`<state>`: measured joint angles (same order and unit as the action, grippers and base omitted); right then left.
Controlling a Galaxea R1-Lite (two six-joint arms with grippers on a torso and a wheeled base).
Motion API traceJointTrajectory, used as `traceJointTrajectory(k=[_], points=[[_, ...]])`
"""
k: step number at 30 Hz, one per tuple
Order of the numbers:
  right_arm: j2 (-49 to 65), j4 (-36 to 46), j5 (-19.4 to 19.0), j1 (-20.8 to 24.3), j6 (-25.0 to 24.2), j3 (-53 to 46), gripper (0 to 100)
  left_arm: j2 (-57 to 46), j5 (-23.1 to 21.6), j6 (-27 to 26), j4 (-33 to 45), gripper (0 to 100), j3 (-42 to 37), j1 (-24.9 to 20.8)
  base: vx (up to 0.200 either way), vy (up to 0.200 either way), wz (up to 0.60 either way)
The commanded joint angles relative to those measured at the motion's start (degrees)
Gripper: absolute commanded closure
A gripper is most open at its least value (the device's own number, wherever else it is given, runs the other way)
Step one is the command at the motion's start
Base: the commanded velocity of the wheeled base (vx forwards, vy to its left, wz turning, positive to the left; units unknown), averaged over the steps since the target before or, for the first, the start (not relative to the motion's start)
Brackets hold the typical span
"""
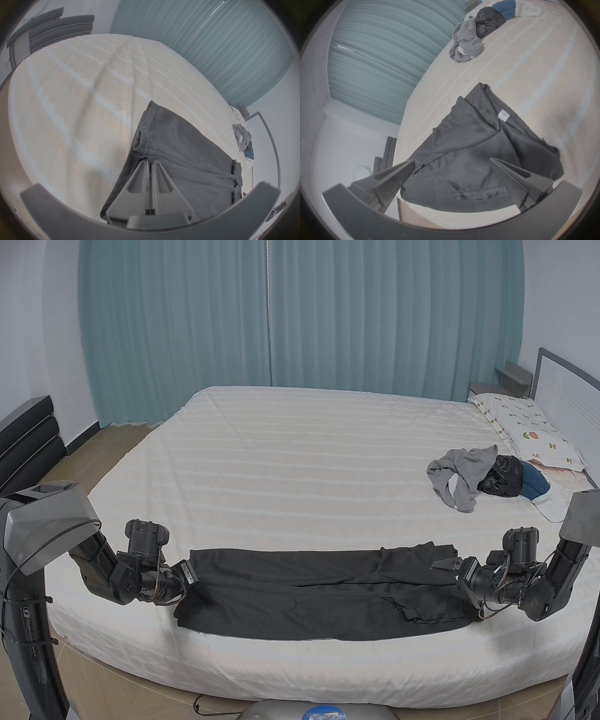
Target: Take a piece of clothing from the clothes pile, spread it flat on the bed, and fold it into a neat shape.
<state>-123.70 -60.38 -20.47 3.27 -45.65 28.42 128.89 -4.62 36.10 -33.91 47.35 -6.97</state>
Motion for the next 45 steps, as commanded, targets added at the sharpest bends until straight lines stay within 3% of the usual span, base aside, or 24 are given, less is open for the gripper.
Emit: traceJointTrajectory(k=[1,10,12,31,32,37,45], points=[[-2.8,-0.1,0.2,-0.5,1.7,0.7,0,0.0,0.9,0.0,-0.4,100,-0.9,0.0,0.000,0.000,0.00],[-4.4,-0.1,0.3,-1.4,4.3,2.3,0,0.2,1.0,0.4,-0.4,100,-0.2,0.2,0.000,0.000,0.00],[-5.3,-1.0,0.3,-3.4,7.2,2.3,0,0.2,1.0,0.6,-0.4,100,-0.1,0.2,0.000,0.000,0.00],[-9.4,-3.4,0.2,-5.4,10.6,3.2,0,0.2,0.8,0.7,-0.3,100,-0.2,0.1,0.000,0.000,0.00],[-9.5,-3.4,0.1,-5.5,11.8,2.9,100,0.2,0.8,0.7,-0.3,100,-0.2,0.1,0.000,0.000,0.00],[-10.4,-5.3,-0.2,-6.0,13.9,2.3,100,0.3,0.9,0.7,-0.3,100,-0.2,0.1,0.000,0.000,0.00],[-10.7,-8.4,-0.3,-7.7,12.5,3.0,100,0.5,0.9,0.7,-0.3,100,0.0,0.3,0.000,0.000,0.00]])
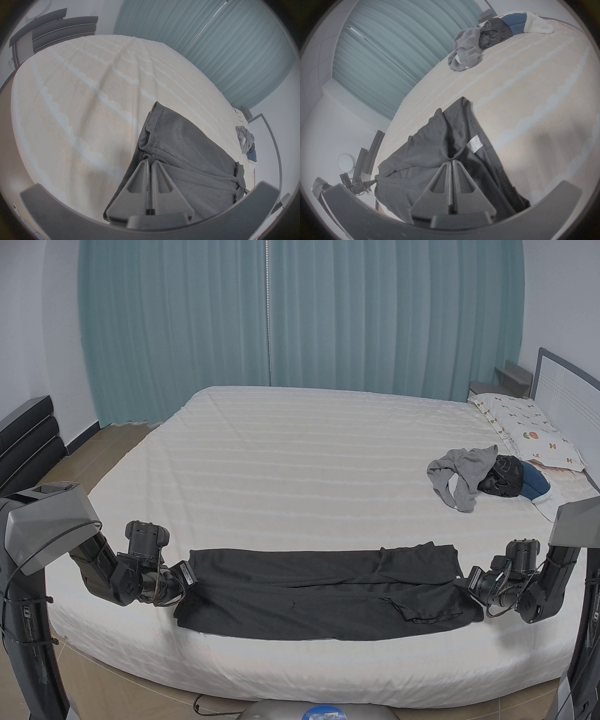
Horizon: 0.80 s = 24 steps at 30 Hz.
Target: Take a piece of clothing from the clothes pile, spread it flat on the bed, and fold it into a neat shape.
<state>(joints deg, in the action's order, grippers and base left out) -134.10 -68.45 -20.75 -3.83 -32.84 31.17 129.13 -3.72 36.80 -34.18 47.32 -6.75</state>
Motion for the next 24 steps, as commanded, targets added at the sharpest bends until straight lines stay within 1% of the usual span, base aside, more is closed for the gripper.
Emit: traceJointTrajectory(k=[1,4,11,24], points=[[-0.1,-0.5,0.0,-0.7,-0.6,0.3,100,0.2,0.0,0.0,0.0,100,0.0,0.1,0.000,0.000,0.00],[-0.3,-0.8,0.0,-0.7,-1.5,0.4,100,0.2,-0.1,0.0,0.0,100,0.2,0.4,0.000,0.000,0.00],[-0.7,-0.7,0.0,-0.7,-1.6,1.0,100,0.7,-0.1,0.2,0.0,100,0.9,1.6,0.000,0.000,0.00],[-1.8,-0.7,-0.1,-0.6,-1.6,1.1,100,2.2,-0.4,0.3,0.0,100,1.5,1.6,0.000,0.000,0.00]])
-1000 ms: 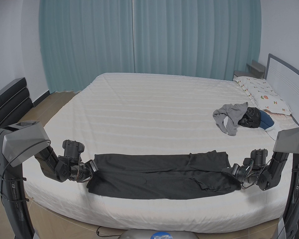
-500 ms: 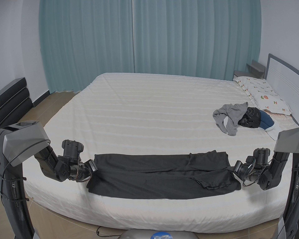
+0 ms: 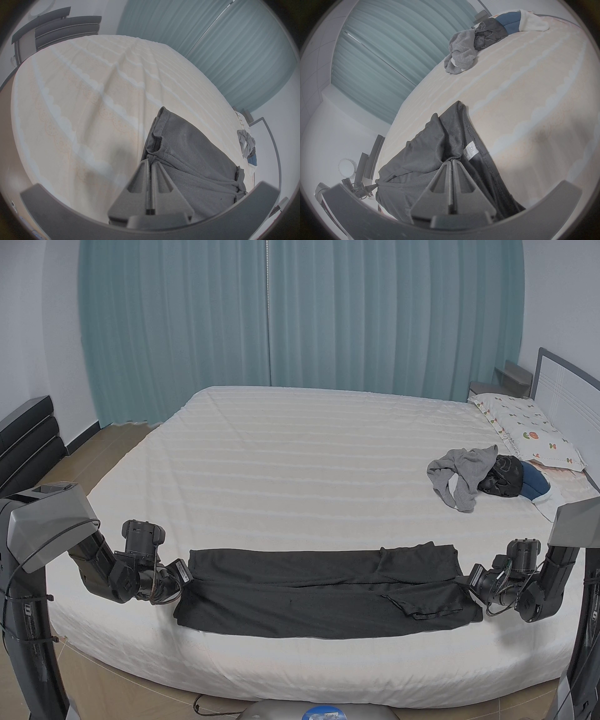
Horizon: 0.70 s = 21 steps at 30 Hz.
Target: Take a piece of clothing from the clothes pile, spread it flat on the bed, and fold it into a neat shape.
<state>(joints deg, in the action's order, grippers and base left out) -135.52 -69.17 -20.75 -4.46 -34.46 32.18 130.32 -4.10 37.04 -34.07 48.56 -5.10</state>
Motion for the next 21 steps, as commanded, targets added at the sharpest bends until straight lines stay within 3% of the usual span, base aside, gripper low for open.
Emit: traceJointTrajectory(k=[1,4,5,12,21], points=[[-0.4,0.0,-0.1,0.2,0.0,0.1,100,1.0,-0.1,0.1,0.0,100,0.2,-0.1,0.000,0.000,0.00],[-0.4,0.0,-0.1,0.2,-0.1,0.1,100,0.9,-0.2,0.1,0.2,100,0.5,-0.3,0.000,0.000,0.00],[-0.4,0.0,-0.1,0.2,-0.1,0.2,0,0.8,-0.2,0.1,0.2,0,0.4,-0.3,0.000,0.000,0.00],[2.5,0.0,-0.9,-0.5,-5.4,-0.2,0,-1.3,-0.4,0.1,0.3,0,-1.2,0.4,0.000,0.000,0.00],[4.2,0.0,-3.4,-3.9,-8.1,0.0,0,-7.4,-2.7,-0.1,1.1,0,-3.2,2.8,0.000,0.000,0.00]])
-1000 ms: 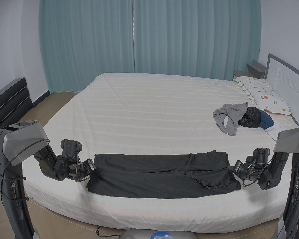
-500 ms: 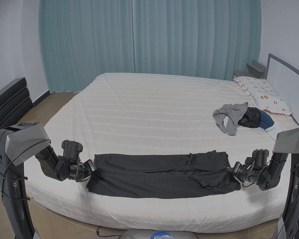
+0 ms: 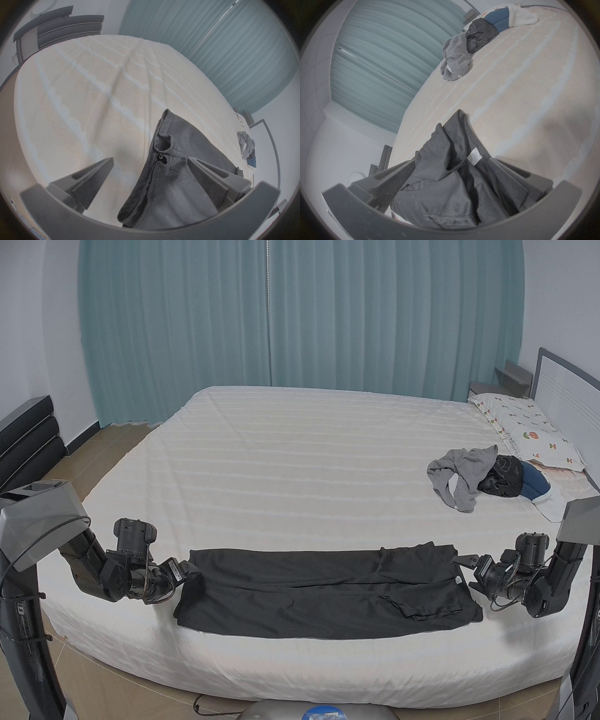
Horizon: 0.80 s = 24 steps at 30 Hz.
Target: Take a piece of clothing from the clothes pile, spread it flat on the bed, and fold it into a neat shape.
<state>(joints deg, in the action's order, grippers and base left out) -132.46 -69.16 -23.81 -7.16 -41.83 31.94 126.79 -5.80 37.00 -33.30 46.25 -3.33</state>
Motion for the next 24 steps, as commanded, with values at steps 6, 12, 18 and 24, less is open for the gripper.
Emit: traceJointTrajectory(k=[6,12,18,24], points=[[0.8,0.0,-3.3,-2.2,-7.8,1.5,0,-6.0,-7.3,-0.2,2.5,0,2.7,1.7,0.000,0.000,0.00],[0.0,0.1,-6.0,-2.8,-10.4,2.2,0,0.6,-7.3,-1.9,2.7,0,9.4,0.0,0.000,0.000,0.00],[-1.0,0.0,-6.0,-2.6,-10.4,2.1,0,6.3,-7.3,-11.3,5.2,0,12.5,-0.4,0.000,0.000,0.00],[-0.7,0.0,-6.0,-2.5,-10.4,1.4,0,8.6,-6.8,-13.4,5.8,0,14.0,-0.8,0.000,0.000,0.00]])
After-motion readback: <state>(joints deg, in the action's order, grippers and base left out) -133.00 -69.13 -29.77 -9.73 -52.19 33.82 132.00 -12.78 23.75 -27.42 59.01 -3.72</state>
